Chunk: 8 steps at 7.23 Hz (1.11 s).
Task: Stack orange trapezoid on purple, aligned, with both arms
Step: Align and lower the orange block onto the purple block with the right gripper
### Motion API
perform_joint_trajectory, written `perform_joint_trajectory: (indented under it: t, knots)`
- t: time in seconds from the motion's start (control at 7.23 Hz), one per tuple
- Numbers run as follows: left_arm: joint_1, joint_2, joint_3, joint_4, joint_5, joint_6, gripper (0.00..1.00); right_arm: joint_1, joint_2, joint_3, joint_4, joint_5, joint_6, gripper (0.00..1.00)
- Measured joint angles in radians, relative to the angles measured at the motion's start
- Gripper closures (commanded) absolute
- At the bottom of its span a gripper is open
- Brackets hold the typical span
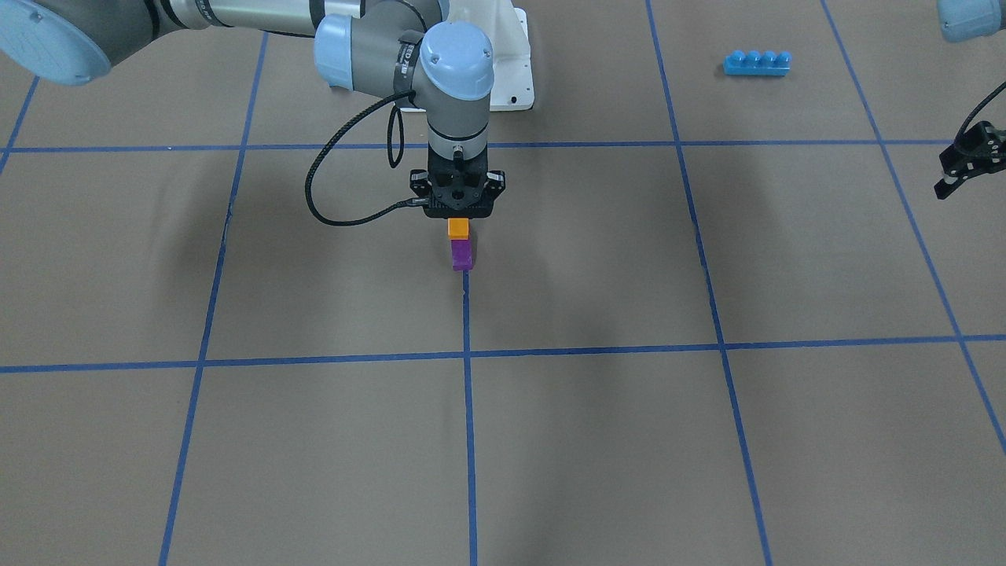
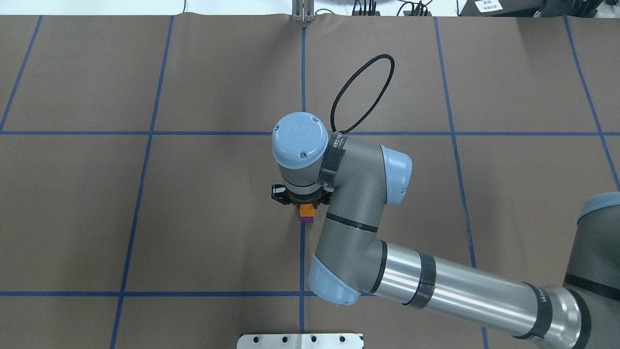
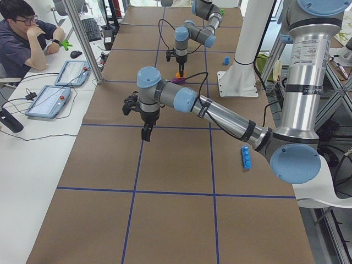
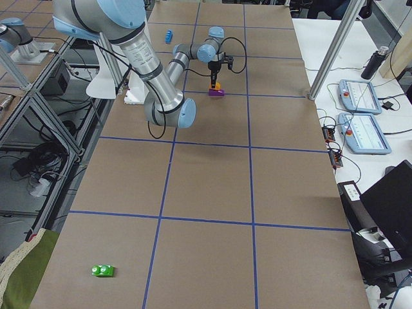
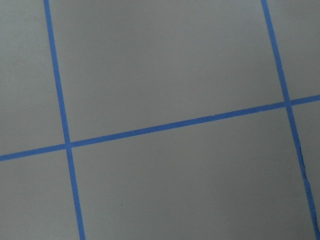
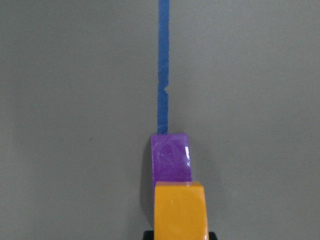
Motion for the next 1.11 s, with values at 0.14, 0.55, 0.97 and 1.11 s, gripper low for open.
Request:
perform_joint_trajectory:
  t: [0.14, 0.55, 0.97, 1.11]
  knots:
    - [0.000, 0.000, 0.001, 0.000, 0.000, 0.000, 0.00, -0.001, -0.002, -0.003, 0.010, 0.000, -0.009, 1.00]
    - [0.000, 0.000, 0.003, 0.000, 0.000, 0.001, 0.00, -0.005, -0.005, -0.004, 0.017, -0.001, -0.041, 1.00]
    - [0.000, 0.000, 0.004, 0.000, 0.000, 0.002, 0.00, -0.014, -0.019, -0.005, 0.043, -0.002, -0.041, 1.00]
    - [0.000, 0.000, 0.004, 0.000, 0.000, 0.002, 0.00, -0.015, -0.022, -0.004, 0.050, -0.002, -0.039, 1.00]
